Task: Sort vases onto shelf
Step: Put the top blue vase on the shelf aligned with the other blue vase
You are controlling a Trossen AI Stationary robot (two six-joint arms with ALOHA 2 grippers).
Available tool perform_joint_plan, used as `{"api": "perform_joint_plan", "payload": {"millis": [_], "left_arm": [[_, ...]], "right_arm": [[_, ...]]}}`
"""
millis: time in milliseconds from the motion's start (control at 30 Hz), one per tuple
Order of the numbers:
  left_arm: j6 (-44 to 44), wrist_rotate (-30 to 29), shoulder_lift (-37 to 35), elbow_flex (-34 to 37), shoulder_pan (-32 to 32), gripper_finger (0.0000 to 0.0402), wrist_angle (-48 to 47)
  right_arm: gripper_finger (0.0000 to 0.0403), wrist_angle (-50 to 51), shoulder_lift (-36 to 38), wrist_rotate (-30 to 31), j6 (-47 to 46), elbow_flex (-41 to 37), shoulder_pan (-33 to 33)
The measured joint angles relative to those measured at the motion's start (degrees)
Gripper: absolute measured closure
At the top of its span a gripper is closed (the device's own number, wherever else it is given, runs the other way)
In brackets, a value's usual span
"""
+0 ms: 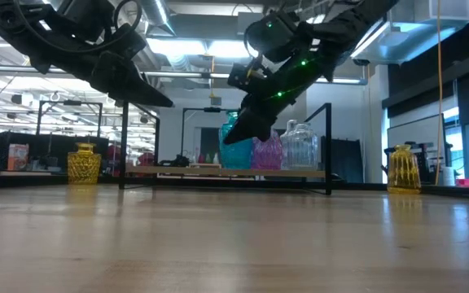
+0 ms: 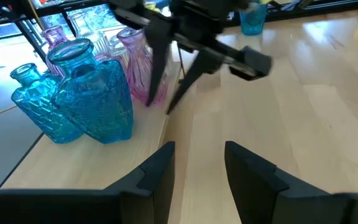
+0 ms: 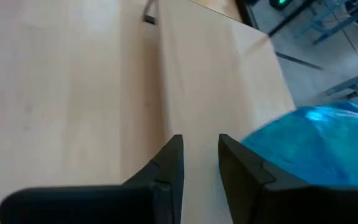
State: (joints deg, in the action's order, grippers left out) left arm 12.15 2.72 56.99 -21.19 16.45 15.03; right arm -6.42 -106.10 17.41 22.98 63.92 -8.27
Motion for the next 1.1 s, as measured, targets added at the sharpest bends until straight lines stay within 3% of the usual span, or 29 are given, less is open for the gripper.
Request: {"api": "perform_joint_plan", "payload": {"millis": [300, 933, 1100], "left_arm": [[0.01, -0.04, 0.00, 0.00, 0.00, 0.0269, 0.00], [-0.01, -0.05, 0.00, 0.00, 0.02, 0.0269, 0.01], [-0.01, -0.05, 0.00, 0.00, 0.02, 0.0269, 0.02]], "right_arm": [[0.0319, -1.28, 0.00, -0.01, -1.73, 0.02, -3.16], [0.0320, -7.61, 0.05, 0.17, -1.68, 0.02, -3.01], [0.0320, -7.50, 0.07, 3.87, -1.65, 0.02, -3.01]]}}
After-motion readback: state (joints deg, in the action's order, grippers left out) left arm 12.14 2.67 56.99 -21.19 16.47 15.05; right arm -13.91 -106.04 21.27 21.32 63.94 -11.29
